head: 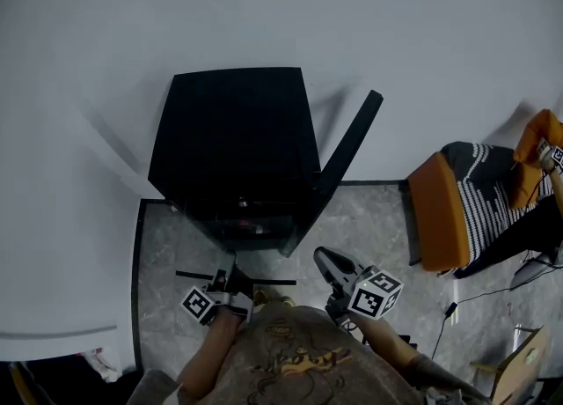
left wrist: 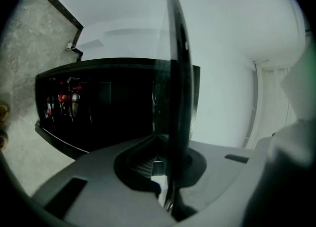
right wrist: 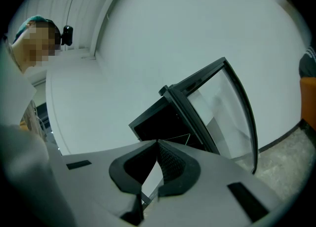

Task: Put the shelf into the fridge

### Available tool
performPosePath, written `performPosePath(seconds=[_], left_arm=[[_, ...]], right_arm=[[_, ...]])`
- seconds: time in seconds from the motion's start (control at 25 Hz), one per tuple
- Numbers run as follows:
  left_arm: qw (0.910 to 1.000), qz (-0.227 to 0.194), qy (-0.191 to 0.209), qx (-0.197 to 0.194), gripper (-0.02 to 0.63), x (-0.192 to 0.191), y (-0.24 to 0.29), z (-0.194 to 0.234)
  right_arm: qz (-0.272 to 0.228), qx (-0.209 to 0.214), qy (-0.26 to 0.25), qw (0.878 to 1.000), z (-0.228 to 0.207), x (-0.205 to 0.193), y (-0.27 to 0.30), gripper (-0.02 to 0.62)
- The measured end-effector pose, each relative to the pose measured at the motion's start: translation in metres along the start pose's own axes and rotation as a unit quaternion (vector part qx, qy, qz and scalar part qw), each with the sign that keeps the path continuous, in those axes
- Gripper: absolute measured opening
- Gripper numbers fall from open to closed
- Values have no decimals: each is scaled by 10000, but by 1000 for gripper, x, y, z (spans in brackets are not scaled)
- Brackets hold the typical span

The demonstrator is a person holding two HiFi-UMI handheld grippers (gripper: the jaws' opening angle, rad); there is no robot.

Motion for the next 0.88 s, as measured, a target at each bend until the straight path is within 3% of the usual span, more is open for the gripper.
performPosePath(seconds=[0.88], left_arm=[[9999,-48,25,99,17,24,49,17]], right_arm=[[-113,-172,-23,9998,-11,20,15,21]])
Point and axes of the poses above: the fingertips, and each gripper's own axes: y forward along the fingers, z to its left, x out of its top, the point moved 9 cm from there along -y, backward along the fingers, and after that the axes turned 6 degrees about z, right-handed, at the moved point
